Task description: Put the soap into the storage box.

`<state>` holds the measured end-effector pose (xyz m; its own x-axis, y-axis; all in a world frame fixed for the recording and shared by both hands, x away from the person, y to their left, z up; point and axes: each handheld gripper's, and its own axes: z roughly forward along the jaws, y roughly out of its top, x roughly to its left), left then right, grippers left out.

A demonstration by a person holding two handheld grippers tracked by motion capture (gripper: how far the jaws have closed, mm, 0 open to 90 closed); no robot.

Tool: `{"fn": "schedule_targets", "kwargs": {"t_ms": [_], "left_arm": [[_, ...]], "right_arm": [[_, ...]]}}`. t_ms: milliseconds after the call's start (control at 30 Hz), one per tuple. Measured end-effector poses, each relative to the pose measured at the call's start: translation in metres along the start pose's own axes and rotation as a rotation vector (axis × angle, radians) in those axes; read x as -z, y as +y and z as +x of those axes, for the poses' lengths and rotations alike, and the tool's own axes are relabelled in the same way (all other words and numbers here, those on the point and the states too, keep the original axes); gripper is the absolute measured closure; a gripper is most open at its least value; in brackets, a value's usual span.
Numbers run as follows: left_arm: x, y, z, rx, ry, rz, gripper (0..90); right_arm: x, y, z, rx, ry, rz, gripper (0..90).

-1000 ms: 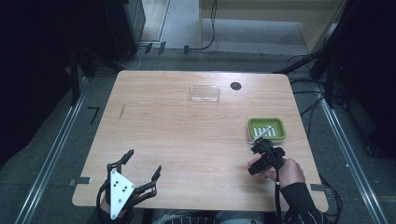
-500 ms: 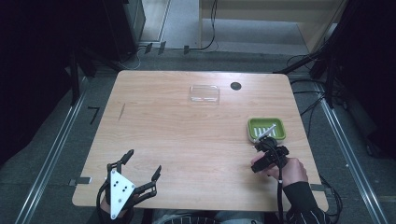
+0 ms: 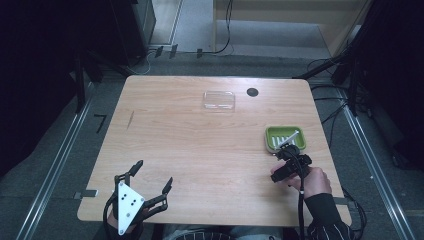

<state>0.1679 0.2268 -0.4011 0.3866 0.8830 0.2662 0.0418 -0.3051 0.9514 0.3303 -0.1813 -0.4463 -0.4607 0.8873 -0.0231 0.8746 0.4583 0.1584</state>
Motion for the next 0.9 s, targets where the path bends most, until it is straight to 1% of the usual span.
{"fn": "schedule_targets", "kwargs": {"t_ms": [67,133,200,333,433,667,833,867,900], "left_arm": [[0.0,0.0,0.0,-0.001,0.0,0.0,13.1],[0.0,0.0,0.0,0.0,0.0,0.0,13.1],[0.0,0.0,0.0,0.0,0.0,0.0,13.1],[0.0,0.0,0.0,-0.002,-0.001,0.0,13.1],[0.0,0.0,0.0,-0.002,0.0,0.0,13.1],[0.0,0.0,0.0,-0.002,0.001,0.0,13.1],[0.0,0.0,0.0,-0.002,0.0,0.001,13.1],[0.0,0.0,0.0,-0.001,0.0,0.0,13.1],[0.0,0.0,0.0,-0.001,0.001,0.0,13.1]], "right_arm": [[0.001,0.0,-0.001,-0.006,-0.003,-0.011,14.0],[0.001,0.001,-0.002,-0.006,-0.003,-0.01,14.0],[0.002,0.001,-0.003,-0.021,-0.005,-0.01,14.0],[0.004,0.002,-0.005,-0.024,-0.015,-0.016,14.0],[0.005,0.002,-0.008,-0.041,-0.015,-0.024,14.1],[0.007,0.004,-0.012,-0.05,-0.011,-0.035,14.0],[0.009,0.006,-0.015,-0.061,-0.018,-0.049,14.0],[0.01,0.006,-0.016,-0.068,-0.017,-0.059,14.0],[0.011,0.006,-0.016,-0.078,-0.015,-0.057,14.0]]}}
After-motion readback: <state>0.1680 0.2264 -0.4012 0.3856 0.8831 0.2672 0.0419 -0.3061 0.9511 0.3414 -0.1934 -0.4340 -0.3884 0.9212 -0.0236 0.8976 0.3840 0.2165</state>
